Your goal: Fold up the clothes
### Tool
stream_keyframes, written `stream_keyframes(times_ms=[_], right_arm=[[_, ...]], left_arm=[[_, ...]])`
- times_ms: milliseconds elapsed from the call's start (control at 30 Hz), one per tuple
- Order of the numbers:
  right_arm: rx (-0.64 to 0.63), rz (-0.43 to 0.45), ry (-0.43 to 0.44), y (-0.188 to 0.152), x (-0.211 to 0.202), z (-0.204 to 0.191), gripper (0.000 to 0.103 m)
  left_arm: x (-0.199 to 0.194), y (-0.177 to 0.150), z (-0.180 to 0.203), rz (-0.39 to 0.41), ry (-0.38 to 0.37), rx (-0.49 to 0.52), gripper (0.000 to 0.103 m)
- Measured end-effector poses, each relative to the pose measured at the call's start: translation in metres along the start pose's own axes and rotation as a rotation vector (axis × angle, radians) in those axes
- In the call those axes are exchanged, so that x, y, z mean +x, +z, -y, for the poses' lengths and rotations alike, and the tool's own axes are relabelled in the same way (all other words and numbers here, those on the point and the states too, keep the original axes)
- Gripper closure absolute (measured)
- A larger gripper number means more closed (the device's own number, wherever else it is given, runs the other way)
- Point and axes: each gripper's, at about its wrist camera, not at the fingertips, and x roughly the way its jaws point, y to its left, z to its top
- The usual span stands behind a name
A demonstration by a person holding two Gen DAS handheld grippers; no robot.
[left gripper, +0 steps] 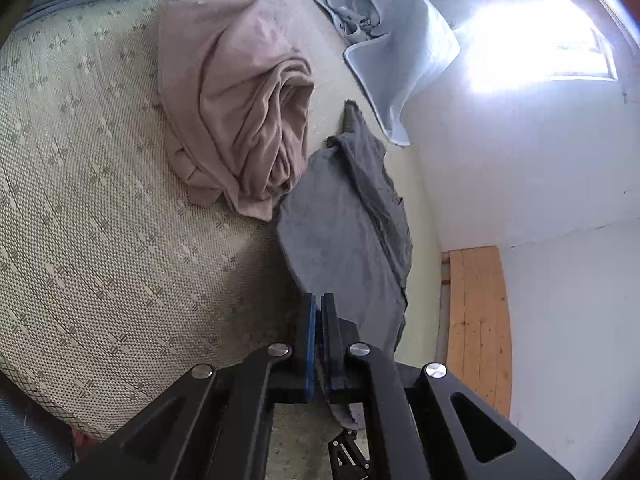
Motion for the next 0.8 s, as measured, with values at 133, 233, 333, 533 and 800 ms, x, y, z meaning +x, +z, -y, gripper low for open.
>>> stream_keyframes(times_ms=[133,233,333,533,800], right_arm=[[-0.011,-0.055,-0.049,-0.026,0.007,0.026,0.059],[-0.014,-0.098,-0.082,-0.044,0.013,0.045,0.059],[-0.029,-0.131,-0.111,-0.054,0.018,0.056,0.059],[-0.058,-0.198,-0.170,-0.075,0.030,0.079,0.059],[-0.108,-0.208,-0.160,-0.083,0.039,0.076,0.100]], left_arm=[[-0.007,0.003,-0.001,0.020,0.001,-0.018,0.102],[-0.007,0.004,-0.002,0.027,0.003,-0.026,0.102],[-0.007,0.004,0.000,0.033,0.005,-0.023,0.102],[-0.004,0.007,-0.001,0.047,0.011,-0.034,0.102],[-0.001,0.008,-0.003,0.049,0.033,-0.041,0.102]])
